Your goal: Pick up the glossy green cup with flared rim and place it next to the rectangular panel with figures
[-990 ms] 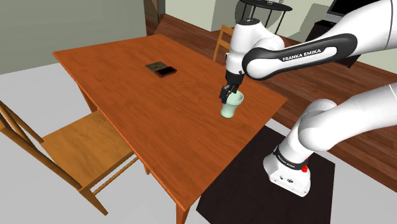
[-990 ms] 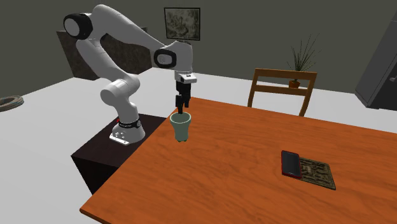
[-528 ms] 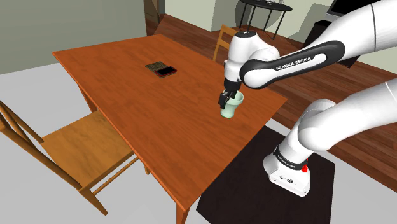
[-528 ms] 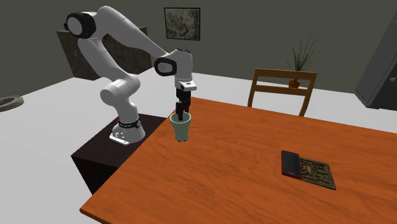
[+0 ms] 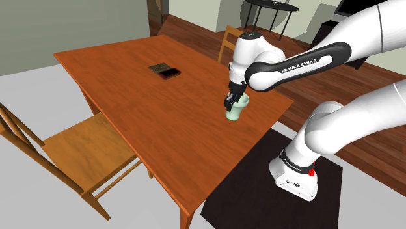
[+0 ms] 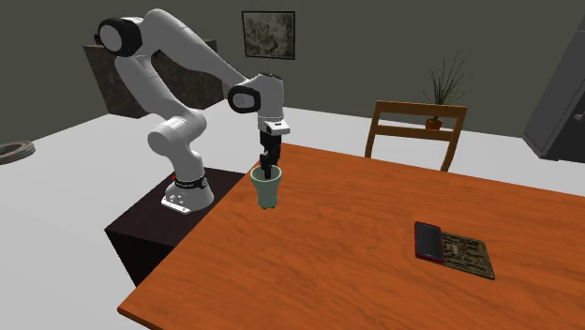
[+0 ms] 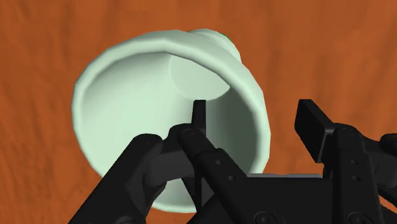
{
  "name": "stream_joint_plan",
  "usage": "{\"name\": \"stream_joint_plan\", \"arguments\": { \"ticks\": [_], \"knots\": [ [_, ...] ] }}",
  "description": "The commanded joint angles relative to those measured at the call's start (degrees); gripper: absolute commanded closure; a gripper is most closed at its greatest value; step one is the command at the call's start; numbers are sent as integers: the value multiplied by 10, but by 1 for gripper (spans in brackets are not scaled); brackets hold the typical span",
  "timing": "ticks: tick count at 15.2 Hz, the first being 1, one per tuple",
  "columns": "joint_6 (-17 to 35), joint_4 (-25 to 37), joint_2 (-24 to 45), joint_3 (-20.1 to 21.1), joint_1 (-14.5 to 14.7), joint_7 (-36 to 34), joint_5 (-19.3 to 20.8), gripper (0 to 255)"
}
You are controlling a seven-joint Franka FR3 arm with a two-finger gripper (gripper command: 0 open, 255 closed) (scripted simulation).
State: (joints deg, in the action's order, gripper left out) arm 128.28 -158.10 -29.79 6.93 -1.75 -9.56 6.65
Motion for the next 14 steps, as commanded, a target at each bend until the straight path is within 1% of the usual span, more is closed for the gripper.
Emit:
{"name": "stream_joint_plan", "arguments": {
  "ticks": [1, 9, 14],
  "knots": [
    [0, 0, 0, 0, 0, 0, 0, 255],
    [0, 0, 0, 0, 0, 0, 0, 255],
    [-48, 24, -25, -3, 3, 8, -5, 255]
  ]
}}
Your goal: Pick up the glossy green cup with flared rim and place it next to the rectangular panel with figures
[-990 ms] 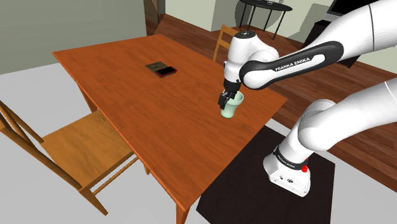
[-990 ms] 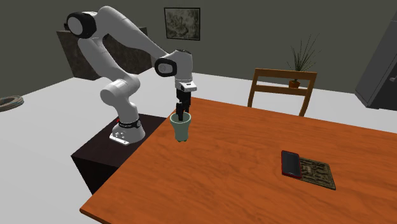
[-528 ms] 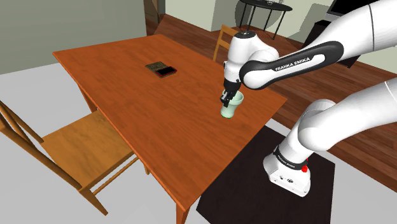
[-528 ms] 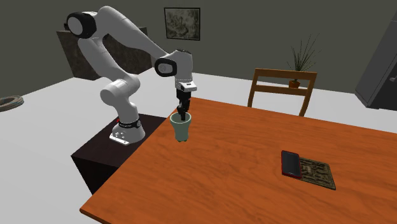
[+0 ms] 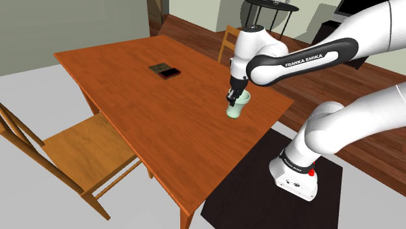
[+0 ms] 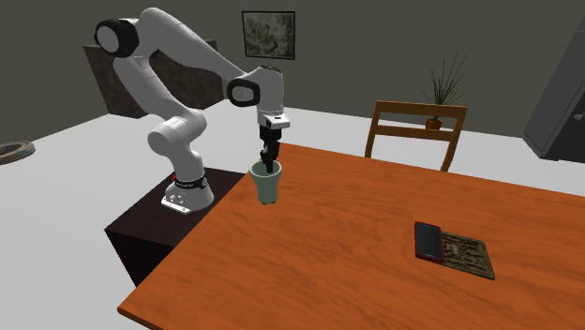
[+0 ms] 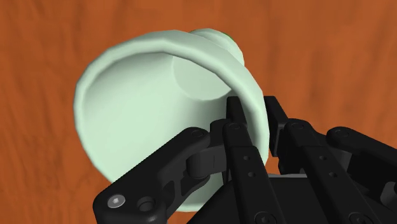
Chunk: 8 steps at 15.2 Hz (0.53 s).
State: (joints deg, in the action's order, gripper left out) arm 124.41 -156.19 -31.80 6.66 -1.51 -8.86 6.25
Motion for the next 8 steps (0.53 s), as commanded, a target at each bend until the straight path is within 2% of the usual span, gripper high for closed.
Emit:
{"name": "stream_joint_plan", "arguments": {
  "ticks": [1, 8],
  "knots": [
    [-18, 10, -9, -1, 1, 3, -2, 255],
    [-81, 48, -33, -4, 3, 13, -6, 255]
  ]
}}
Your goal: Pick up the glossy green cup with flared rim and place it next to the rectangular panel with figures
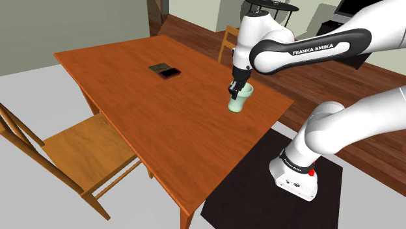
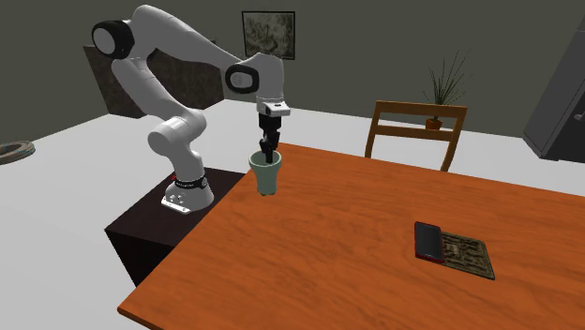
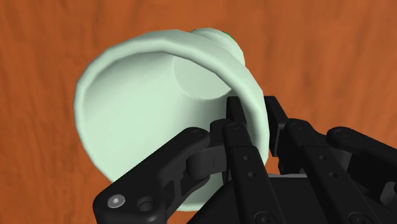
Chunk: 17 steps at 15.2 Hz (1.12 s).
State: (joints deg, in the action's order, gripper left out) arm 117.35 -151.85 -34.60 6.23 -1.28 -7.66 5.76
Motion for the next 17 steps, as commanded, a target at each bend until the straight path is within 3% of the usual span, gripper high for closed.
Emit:
{"name": "stream_joint_plan", "arguments": {
  "ticks": [1, 17],
  "knots": [
    [-19, 11, -8, 0, 1, 2, -1, 255],
    [-148, 121, -28, -5, 1, 19, -5, 255]
  ]
}}
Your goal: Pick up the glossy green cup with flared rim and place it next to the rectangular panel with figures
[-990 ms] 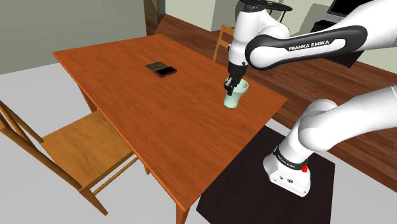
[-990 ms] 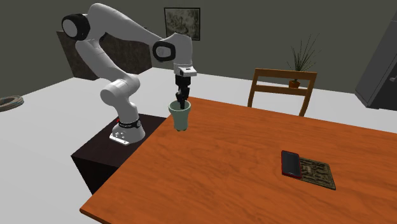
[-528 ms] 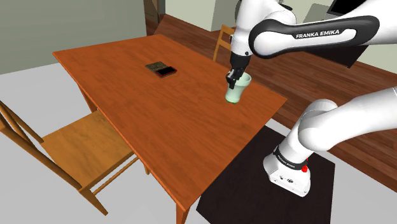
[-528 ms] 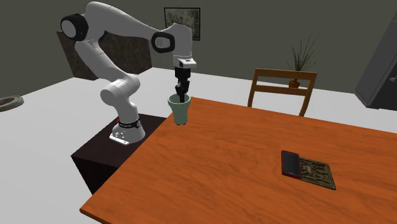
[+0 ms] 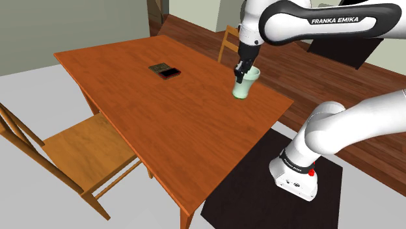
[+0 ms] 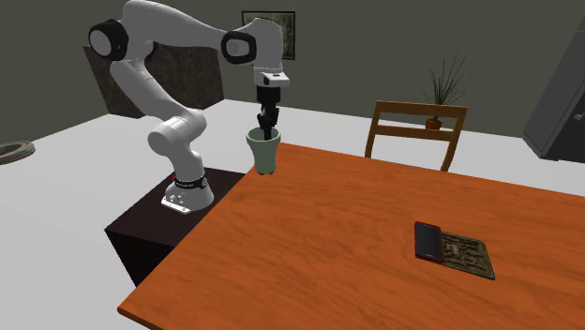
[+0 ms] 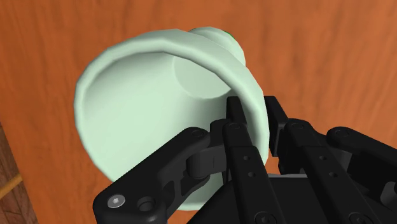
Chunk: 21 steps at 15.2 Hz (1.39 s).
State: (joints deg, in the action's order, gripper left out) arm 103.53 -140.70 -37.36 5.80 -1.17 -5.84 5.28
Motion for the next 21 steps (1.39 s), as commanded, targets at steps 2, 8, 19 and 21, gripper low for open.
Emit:
{"name": "stream_joint_plan", "arguments": {
  "ticks": [2, 8, 19, 21],
  "knots": [
    [-25, 25, 0, -1, 0, 3, 0, 255],
    [-70, 73, 3, -1, -1, 9, 0, 255],
    [-4, 185, 180, -1, -16, 6, 17, 255],
    [9, 216, 225, -1, -19, 4, 21, 255]
  ]
}}
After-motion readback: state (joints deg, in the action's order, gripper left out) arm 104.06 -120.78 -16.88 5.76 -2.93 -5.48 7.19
